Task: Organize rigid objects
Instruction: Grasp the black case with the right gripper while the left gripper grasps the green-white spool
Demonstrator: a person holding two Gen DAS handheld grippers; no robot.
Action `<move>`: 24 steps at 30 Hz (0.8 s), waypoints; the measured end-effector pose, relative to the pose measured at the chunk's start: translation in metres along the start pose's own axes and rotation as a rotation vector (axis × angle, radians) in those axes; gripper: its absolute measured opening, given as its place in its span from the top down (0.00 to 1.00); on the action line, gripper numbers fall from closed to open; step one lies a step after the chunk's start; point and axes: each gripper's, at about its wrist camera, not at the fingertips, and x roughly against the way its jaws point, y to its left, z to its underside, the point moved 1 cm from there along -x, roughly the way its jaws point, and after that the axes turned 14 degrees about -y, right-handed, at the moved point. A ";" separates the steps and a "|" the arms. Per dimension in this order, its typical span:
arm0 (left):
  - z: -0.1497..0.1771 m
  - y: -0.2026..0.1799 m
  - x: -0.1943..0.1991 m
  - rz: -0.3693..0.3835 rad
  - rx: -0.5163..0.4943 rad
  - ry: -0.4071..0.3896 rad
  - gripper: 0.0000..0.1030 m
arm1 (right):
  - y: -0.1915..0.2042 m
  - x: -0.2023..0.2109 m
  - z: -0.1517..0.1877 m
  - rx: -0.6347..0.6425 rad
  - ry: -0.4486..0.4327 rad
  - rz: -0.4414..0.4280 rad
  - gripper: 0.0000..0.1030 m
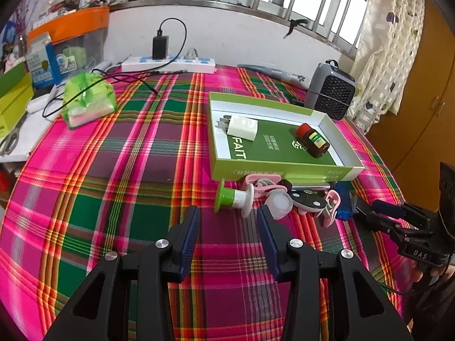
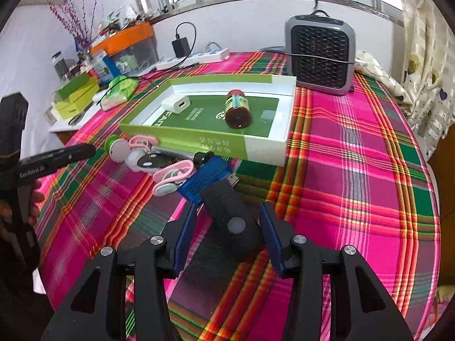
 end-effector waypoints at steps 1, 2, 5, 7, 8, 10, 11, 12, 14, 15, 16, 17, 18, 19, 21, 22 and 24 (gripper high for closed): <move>0.000 0.000 -0.001 0.000 0.000 0.002 0.61 | 0.002 0.000 0.001 0.011 0.002 0.002 0.54; 0.000 0.000 -0.001 0.002 0.000 0.003 0.61 | 0.004 0.000 0.001 0.018 0.004 0.001 0.54; 0.001 -0.001 -0.002 0.005 -0.001 0.007 0.61 | 0.009 0.001 0.003 0.036 0.017 -0.019 0.54; 0.002 -0.001 -0.003 0.007 0.000 0.010 0.61 | 0.012 -0.001 0.004 0.058 0.025 -0.026 0.54; 0.002 -0.001 -0.003 0.007 0.000 0.011 0.61 | 0.013 -0.002 0.005 0.065 0.031 -0.023 0.54; 0.003 -0.001 -0.004 0.009 -0.003 0.014 0.61 | 0.012 -0.007 0.006 0.070 0.046 -0.002 0.54; 0.003 -0.001 -0.005 0.008 -0.003 0.017 0.61 | 0.012 -0.009 0.007 0.070 0.051 0.006 0.54; 0.002 -0.001 -0.006 0.008 -0.002 0.018 0.61 | 0.011 -0.011 0.007 0.073 0.059 0.012 0.54; 0.002 -0.002 -0.008 0.011 -0.001 0.021 0.61 | 0.011 -0.015 0.008 0.075 0.073 0.019 0.54; 0.002 -0.002 -0.009 0.012 -0.002 0.022 0.61 | 0.011 -0.016 0.007 0.080 0.070 0.023 0.54; 0.002 -0.004 -0.010 0.017 -0.004 0.023 0.61 | 0.012 -0.017 0.007 0.083 0.075 0.029 0.54; 0.002 -0.005 -0.011 0.021 -0.007 0.026 0.61 | 0.012 -0.017 0.007 0.086 0.075 0.034 0.54; 0.002 -0.005 -0.012 0.022 -0.009 0.027 0.60 | 0.012 -0.018 0.006 0.087 0.076 0.042 0.54; 0.003 -0.006 -0.012 0.026 -0.013 0.028 0.60 | 0.012 -0.018 0.006 0.086 0.075 0.049 0.54; 0.003 -0.008 -0.014 0.027 -0.020 0.032 0.60 | 0.012 -0.019 0.006 0.081 0.070 0.057 0.54; 0.003 -0.008 -0.015 0.027 -0.022 0.034 0.60 | 0.013 -0.019 0.006 0.081 0.069 0.060 0.54; 0.003 -0.009 -0.017 0.023 -0.028 0.039 0.59 | 0.014 -0.018 0.007 0.092 0.068 0.068 0.54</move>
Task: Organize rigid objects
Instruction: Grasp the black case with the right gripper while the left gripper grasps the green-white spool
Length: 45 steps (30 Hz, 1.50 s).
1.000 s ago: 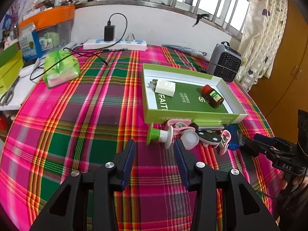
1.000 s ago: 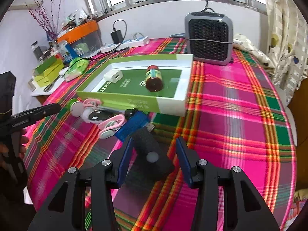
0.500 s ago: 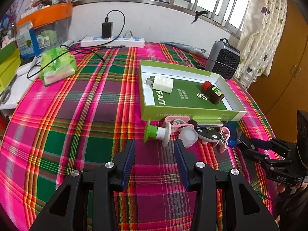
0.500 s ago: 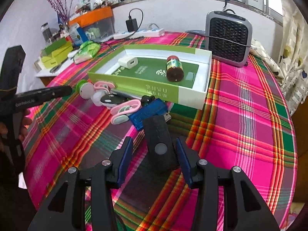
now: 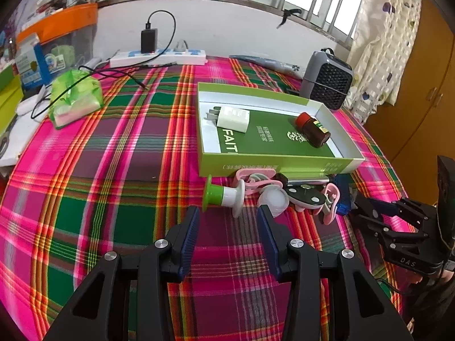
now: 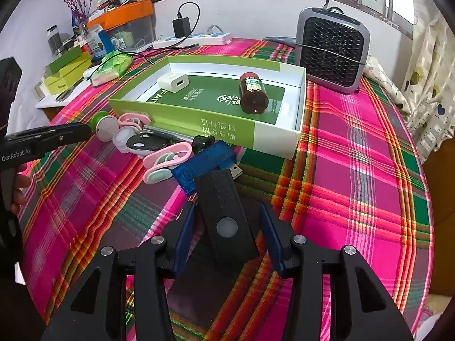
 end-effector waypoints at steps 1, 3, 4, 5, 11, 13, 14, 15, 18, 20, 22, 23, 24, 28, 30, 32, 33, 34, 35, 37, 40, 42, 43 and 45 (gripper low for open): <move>0.000 -0.001 -0.001 0.001 -0.006 0.000 0.59 | 0.001 0.000 0.000 0.004 -0.001 0.004 0.55; 0.000 -0.003 -0.002 0.007 -0.017 0.002 0.58 | 0.001 0.001 0.001 0.010 -0.005 0.016 0.61; 0.000 -0.005 -0.003 0.009 -0.026 0.003 0.58 | 0.001 0.001 0.001 0.010 -0.005 0.019 0.67; 0.000 -0.005 -0.004 0.005 -0.029 0.005 0.58 | 0.001 0.002 0.001 0.008 -0.006 0.023 0.72; -0.004 -0.008 -0.010 -0.030 -0.065 -0.003 0.58 | 0.001 0.004 0.003 0.004 -0.008 0.032 0.72; -0.005 -0.007 -0.011 -0.044 -0.076 -0.006 0.58 | 0.001 0.004 0.003 0.004 -0.009 0.031 0.72; -0.005 -0.006 -0.012 -0.049 -0.077 -0.003 0.58 | 0.002 0.004 0.003 0.007 -0.008 0.033 0.72; -0.006 -0.006 -0.012 -0.051 -0.082 -0.004 0.58 | 0.002 0.004 0.003 0.008 -0.008 0.034 0.72; -0.006 -0.007 -0.011 -0.071 -0.117 -0.017 0.58 | 0.003 0.004 0.004 0.010 -0.008 0.036 0.72; -0.007 -0.008 -0.012 -0.075 -0.141 -0.021 0.58 | 0.003 0.004 0.004 0.011 -0.008 0.036 0.72; -0.007 -0.008 -0.016 -0.061 -0.155 -0.009 0.58 | 0.003 0.004 0.003 0.012 -0.008 0.037 0.72; -0.007 -0.008 -0.019 -0.056 -0.154 -0.002 0.58 | 0.003 0.004 0.004 0.012 -0.008 0.037 0.72; -0.007 -0.008 -0.022 -0.055 -0.155 0.007 0.58 | 0.003 0.004 0.004 0.012 -0.008 0.038 0.72; -0.007 -0.010 -0.029 -0.053 -0.157 0.019 0.58 | 0.003 0.004 0.003 0.012 -0.009 0.038 0.72; -0.007 -0.011 -0.030 -0.041 -0.154 0.018 0.58 | 0.003 0.004 0.004 0.012 -0.008 0.037 0.72; -0.007 -0.011 -0.031 -0.044 -0.151 0.018 0.58 | 0.003 0.004 0.004 0.012 -0.009 0.037 0.72; -0.008 -0.010 -0.032 -0.051 -0.149 0.019 0.58 | 0.003 0.004 0.004 0.012 -0.009 0.037 0.72; -0.008 -0.010 -0.033 -0.056 -0.145 0.020 0.58 | 0.003 0.004 0.004 0.012 -0.009 0.038 0.72; -0.008 -0.009 -0.034 -0.056 -0.138 0.020 0.58 | 0.003 0.004 0.004 0.012 -0.009 0.037 0.72; -0.009 -0.008 -0.035 -0.046 -0.126 0.023 0.58 | 0.003 0.004 0.003 0.011 -0.009 0.036 0.72; -0.008 -0.006 -0.036 -0.050 -0.120 0.029 0.58 | 0.003 0.004 0.003 0.012 -0.010 0.037 0.72; -0.007 -0.006 -0.037 -0.043 -0.117 0.033 0.58 | 0.003 0.004 0.003 0.010 -0.010 0.036 0.72; -0.007 -0.007 -0.037 -0.033 -0.115 0.034 0.58 | 0.003 0.004 0.003 0.010 -0.010 0.036 0.72; -0.007 -0.006 -0.038 -0.026 -0.104 0.037 0.59 | 0.003 0.004 0.003 0.011 -0.010 0.037 0.72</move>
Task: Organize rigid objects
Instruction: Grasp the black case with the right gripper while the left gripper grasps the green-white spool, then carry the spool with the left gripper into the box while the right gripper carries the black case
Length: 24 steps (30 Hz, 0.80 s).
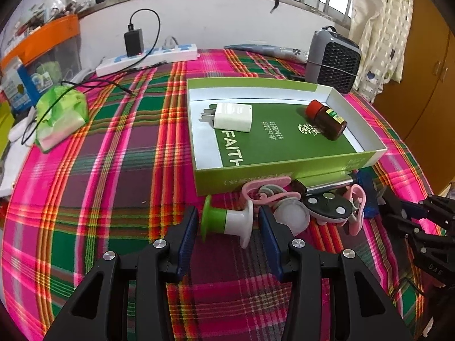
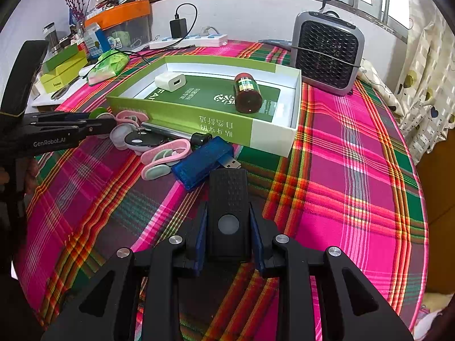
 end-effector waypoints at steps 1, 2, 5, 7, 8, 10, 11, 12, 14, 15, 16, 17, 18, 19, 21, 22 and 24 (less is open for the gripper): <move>0.000 0.001 -0.001 0.003 0.008 0.004 0.59 | 0.000 0.000 0.000 0.001 0.000 0.000 0.72; 0.001 0.001 -0.001 0.003 0.011 0.006 0.59 | 0.000 0.000 0.000 0.000 0.000 0.000 0.72; 0.001 0.003 -0.001 -0.004 0.015 0.009 0.63 | 0.000 0.000 0.000 -0.001 0.000 -0.001 0.72; 0.001 0.004 -0.001 -0.002 0.018 0.008 0.68 | 0.000 0.000 0.000 -0.001 0.000 -0.001 0.72; 0.001 0.004 -0.001 -0.002 0.017 0.008 0.68 | 0.000 0.000 0.000 -0.001 -0.001 -0.001 0.72; 0.001 0.003 -0.001 -0.003 0.013 0.009 0.68 | 0.000 0.000 0.000 -0.002 -0.001 -0.001 0.72; 0.001 0.003 -0.001 -0.003 0.011 0.009 0.68 | 0.000 0.000 -0.001 -0.002 -0.001 -0.001 0.72; 0.001 0.002 0.000 -0.004 0.009 0.009 0.68 | 0.000 0.000 -0.001 -0.002 -0.001 -0.001 0.72; 0.002 0.002 0.000 -0.004 0.010 0.008 0.68 | 0.000 0.000 -0.001 -0.002 -0.001 -0.001 0.72; 0.001 0.003 0.000 -0.003 0.011 0.008 0.68 | 0.000 0.000 0.000 -0.002 -0.001 -0.001 0.72; 0.002 0.003 0.000 -0.003 0.011 0.008 0.68 | 0.000 0.000 -0.001 -0.002 -0.001 -0.001 0.72; 0.001 0.003 0.000 -0.003 0.011 0.008 0.68 | 0.000 0.000 0.000 -0.002 -0.001 -0.001 0.72; 0.002 0.002 0.000 -0.003 0.011 0.007 0.68 | 0.000 0.000 0.000 -0.001 -0.001 -0.001 0.72; 0.002 0.002 0.000 -0.004 0.011 0.007 0.68 | 0.000 0.000 0.000 -0.001 -0.001 -0.001 0.72; 0.002 0.002 0.000 -0.004 0.012 0.006 0.68 | 0.000 0.000 0.000 -0.002 -0.001 -0.001 0.72; 0.001 0.003 0.001 -0.004 0.013 0.005 0.69 | 0.000 0.000 -0.001 -0.002 -0.001 -0.001 0.72; 0.001 0.003 0.001 -0.004 0.015 0.003 0.69 | 0.000 0.000 0.000 -0.003 -0.001 -0.002 0.72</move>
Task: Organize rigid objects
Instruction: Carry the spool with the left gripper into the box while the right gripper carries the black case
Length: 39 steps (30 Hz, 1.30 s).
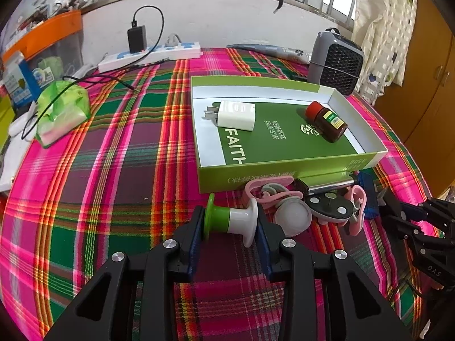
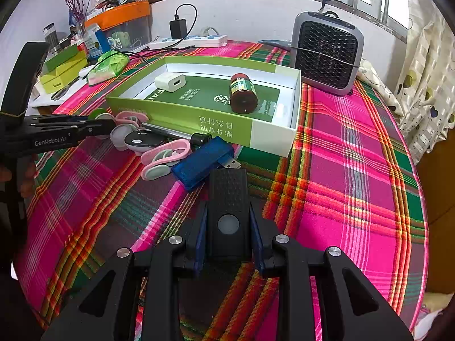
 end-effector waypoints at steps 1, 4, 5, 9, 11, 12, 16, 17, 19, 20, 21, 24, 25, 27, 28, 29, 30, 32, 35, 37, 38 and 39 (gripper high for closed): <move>0.000 0.000 0.001 -0.001 0.000 -0.001 0.69 | 0.000 0.000 0.000 -0.001 0.000 -0.001 0.72; -0.001 0.000 0.003 -0.002 0.001 -0.006 0.69 | 0.000 0.000 -0.001 -0.006 0.000 0.000 0.72; -0.001 0.000 0.003 -0.002 0.000 -0.007 0.69 | 0.000 0.000 -0.001 -0.006 -0.001 0.001 0.72; -0.001 0.000 0.007 -0.004 -0.001 -0.013 0.69 | -0.002 0.002 -0.002 -0.014 -0.004 0.008 0.72; -0.002 -0.001 0.008 -0.004 -0.002 -0.016 0.69 | -0.003 0.004 -0.003 -0.018 -0.009 0.013 0.73; -0.002 -0.001 0.009 -0.004 -0.004 -0.018 0.69 | -0.003 0.005 -0.003 -0.020 -0.012 0.017 0.73; -0.005 -0.002 0.015 -0.004 -0.008 -0.031 0.69 | -0.005 0.009 -0.004 -0.029 -0.023 0.025 0.73; -0.006 -0.002 0.017 -0.005 -0.008 -0.035 0.69 | -0.005 0.010 -0.005 -0.029 -0.025 0.025 0.73; -0.008 -0.002 0.020 -0.006 -0.011 -0.042 0.69 | -0.005 0.013 -0.006 -0.030 -0.032 0.025 0.72; -0.009 -0.002 0.022 -0.006 -0.012 -0.046 0.69 | -0.004 0.015 -0.007 -0.030 -0.036 0.025 0.73; -0.011 -0.002 0.024 -0.005 -0.012 -0.053 0.69 | -0.005 0.016 -0.009 -0.030 -0.042 0.026 0.73; -0.016 -0.003 0.028 0.001 -0.012 -0.068 0.69 | -0.005 0.020 -0.014 -0.033 -0.055 0.033 0.73; -0.018 -0.003 0.029 0.002 -0.013 -0.071 0.69 | -0.006 0.021 -0.016 -0.033 -0.059 0.035 0.73; -0.022 -0.004 0.030 0.002 -0.017 -0.078 0.69 | -0.007 0.023 -0.021 -0.028 -0.067 0.041 0.73; -0.024 -0.005 0.030 0.002 -0.021 -0.081 0.69 | -0.007 0.024 -0.023 -0.024 -0.072 0.045 0.73; -0.026 -0.006 0.030 0.002 -0.024 -0.083 0.69 | -0.007 0.024 -0.026 -0.019 -0.078 0.047 0.73; -0.028 -0.007 0.030 0.004 -0.028 -0.086 0.69 | -0.008 0.026 -0.029 -0.016 -0.084 0.047 0.73; -0.033 -0.008 0.030 0.007 -0.032 -0.092 0.69 | -0.010 0.025 -0.036 -0.014 -0.091 0.044 0.73; -0.040 -0.011 0.029 0.012 -0.040 -0.103 0.69 | -0.012 0.023 -0.046 -0.009 -0.096 0.046 0.73; -0.044 -0.012 0.027 0.014 -0.049 -0.105 0.69 | -0.015 0.021 -0.052 -0.011 -0.098 0.041 0.72; -0.045 -0.013 0.027 0.013 -0.053 -0.105 0.69 | -0.016 0.019 -0.056 -0.015 -0.099 0.040 0.73; -0.046 -0.014 0.026 0.013 -0.057 -0.104 0.69 | -0.017 0.018 -0.059 -0.016 -0.101 0.040 0.73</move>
